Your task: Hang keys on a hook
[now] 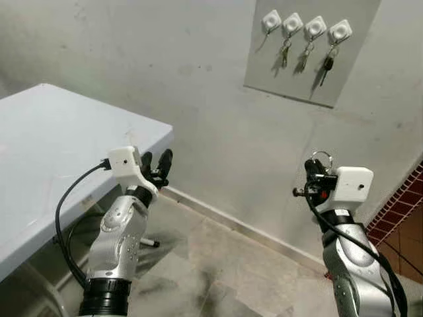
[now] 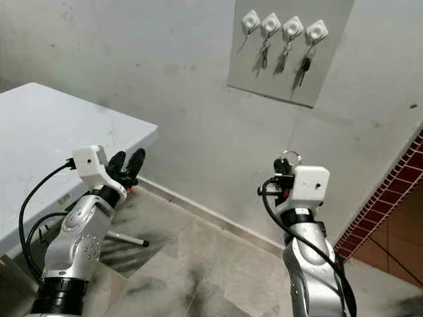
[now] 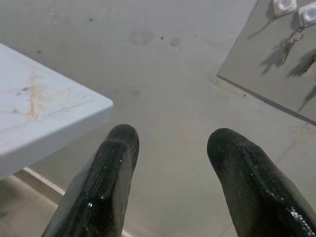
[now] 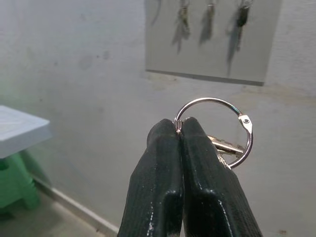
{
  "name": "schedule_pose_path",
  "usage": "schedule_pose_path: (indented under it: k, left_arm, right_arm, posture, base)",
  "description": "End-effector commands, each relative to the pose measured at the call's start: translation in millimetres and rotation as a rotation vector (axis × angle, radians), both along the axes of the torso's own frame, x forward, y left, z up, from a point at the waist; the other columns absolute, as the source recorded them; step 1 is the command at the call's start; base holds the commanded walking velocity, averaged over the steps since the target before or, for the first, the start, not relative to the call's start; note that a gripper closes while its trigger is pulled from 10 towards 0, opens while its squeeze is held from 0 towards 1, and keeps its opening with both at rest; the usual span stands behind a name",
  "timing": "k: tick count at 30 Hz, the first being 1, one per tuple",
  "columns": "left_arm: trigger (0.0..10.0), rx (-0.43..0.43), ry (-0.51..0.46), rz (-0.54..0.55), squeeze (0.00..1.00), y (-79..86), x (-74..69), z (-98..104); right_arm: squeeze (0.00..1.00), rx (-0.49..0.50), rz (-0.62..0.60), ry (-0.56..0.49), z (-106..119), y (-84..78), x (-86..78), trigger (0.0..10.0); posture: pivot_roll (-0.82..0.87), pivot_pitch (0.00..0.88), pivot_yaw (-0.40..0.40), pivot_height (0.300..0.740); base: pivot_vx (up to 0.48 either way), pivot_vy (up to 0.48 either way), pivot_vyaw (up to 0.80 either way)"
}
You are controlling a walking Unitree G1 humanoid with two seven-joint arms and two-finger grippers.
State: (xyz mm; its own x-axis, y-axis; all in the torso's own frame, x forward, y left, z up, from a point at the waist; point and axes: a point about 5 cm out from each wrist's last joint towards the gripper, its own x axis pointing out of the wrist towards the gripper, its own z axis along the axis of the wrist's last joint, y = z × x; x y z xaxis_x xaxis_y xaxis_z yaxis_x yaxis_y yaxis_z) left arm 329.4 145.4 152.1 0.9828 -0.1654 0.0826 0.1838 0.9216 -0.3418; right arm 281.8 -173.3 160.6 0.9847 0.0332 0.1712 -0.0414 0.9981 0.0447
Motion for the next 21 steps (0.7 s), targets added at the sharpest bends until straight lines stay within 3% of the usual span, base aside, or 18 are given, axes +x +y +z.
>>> schedule_pose_path:
  k: [1, 9, 21]
  left_arm:
    - [10.0, 0.003, -0.001, 0.000, 0.00, 2.7, -0.8, 1.0]
    - [10.0, 0.017, -0.033, -0.018, 0.00, 3.2, -1.3, 6.0]
    - [10.0, 0.026, -0.131, -0.047, 0.00, 11.2, -6.1, 22.9]
  right_arm:
    - [0.00, 0.008, 0.008, -0.018, 5.1, 0.4, -1.4, 10.0]
    - [0.00, 0.029, 0.005, -0.064, 12.8, -1.7, -1.5, 10.0]
    - [0.00, 0.041, 0.012, -0.129, 25.7, -5.2, -2.1, 10.0]
  posture:
    - [0.02, 0.058, -0.003, 0.740]
    - [0.03, 0.058, -0.004, 0.740]
    - [0.03, 0.070, 0.001, 0.740]
  base:
    - [0.000, 0.000, 0.00]
    - [0.000, 0.000, 0.00]
    - [0.268, 0.000, 0.00]
